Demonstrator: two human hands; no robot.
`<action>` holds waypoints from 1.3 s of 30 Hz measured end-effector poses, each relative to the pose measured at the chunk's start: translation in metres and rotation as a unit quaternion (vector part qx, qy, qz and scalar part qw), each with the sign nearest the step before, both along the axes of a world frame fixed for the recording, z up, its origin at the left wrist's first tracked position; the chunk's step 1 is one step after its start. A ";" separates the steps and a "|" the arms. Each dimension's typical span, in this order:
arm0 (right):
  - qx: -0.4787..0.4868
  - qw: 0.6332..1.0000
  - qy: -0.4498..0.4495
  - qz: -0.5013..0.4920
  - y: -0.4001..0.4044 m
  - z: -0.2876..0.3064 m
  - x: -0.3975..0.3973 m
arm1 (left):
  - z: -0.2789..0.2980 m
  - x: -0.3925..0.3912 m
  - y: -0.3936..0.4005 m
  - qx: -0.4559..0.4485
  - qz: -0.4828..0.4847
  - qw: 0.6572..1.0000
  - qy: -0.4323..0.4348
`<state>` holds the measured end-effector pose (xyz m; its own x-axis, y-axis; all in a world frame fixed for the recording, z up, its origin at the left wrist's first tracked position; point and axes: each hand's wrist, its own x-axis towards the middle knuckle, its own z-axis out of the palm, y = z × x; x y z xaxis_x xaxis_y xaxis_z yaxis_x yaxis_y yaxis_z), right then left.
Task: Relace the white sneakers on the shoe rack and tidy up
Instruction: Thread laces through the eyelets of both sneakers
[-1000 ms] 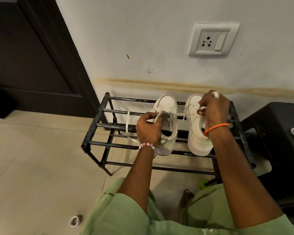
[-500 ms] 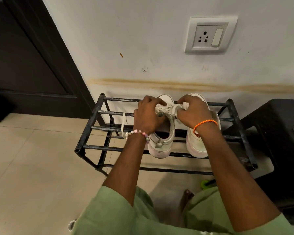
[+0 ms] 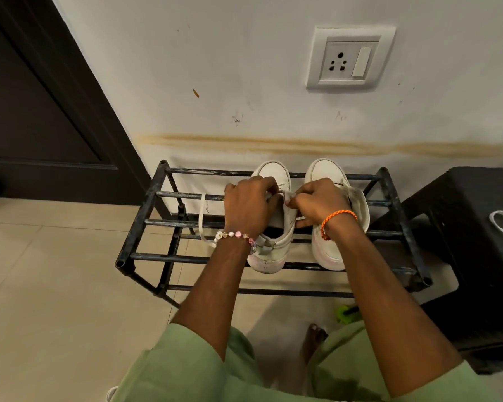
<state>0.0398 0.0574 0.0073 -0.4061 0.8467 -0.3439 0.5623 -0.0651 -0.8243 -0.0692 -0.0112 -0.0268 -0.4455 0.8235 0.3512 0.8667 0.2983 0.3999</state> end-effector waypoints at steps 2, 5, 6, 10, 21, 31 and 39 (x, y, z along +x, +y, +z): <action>-0.031 0.999 0.011 -0.014 0.001 -0.001 -0.001 | -0.003 -0.001 -0.002 0.030 0.018 0.996 -0.083; -0.050 0.998 0.023 -0.025 0.002 -0.001 -0.003 | -0.001 0.001 0.000 0.087 0.090 0.930 -0.346; -0.056 0.998 0.026 -0.026 0.003 -0.002 -0.004 | 0.002 0.001 0.002 0.106 0.127 0.873 -0.459; -0.068 0.996 0.039 -0.031 0.003 -0.005 -0.003 | 0.004 -0.010 0.004 0.106 0.217 0.608 -0.757; -0.040 0.999 0.026 -0.021 0.003 -0.005 -0.002 | 0.016 0.004 -0.006 0.013 0.074 0.967 -0.244; -0.071 0.997 0.036 -0.023 0.008 -0.005 -0.003 | 0.016 0.012 -0.002 -0.049 0.046 0.994 -0.083; -0.068 0.997 0.045 -0.010 0.005 -0.002 -0.001 | 0.048 0.001 0.000 0.164 -0.017 0.813 -0.558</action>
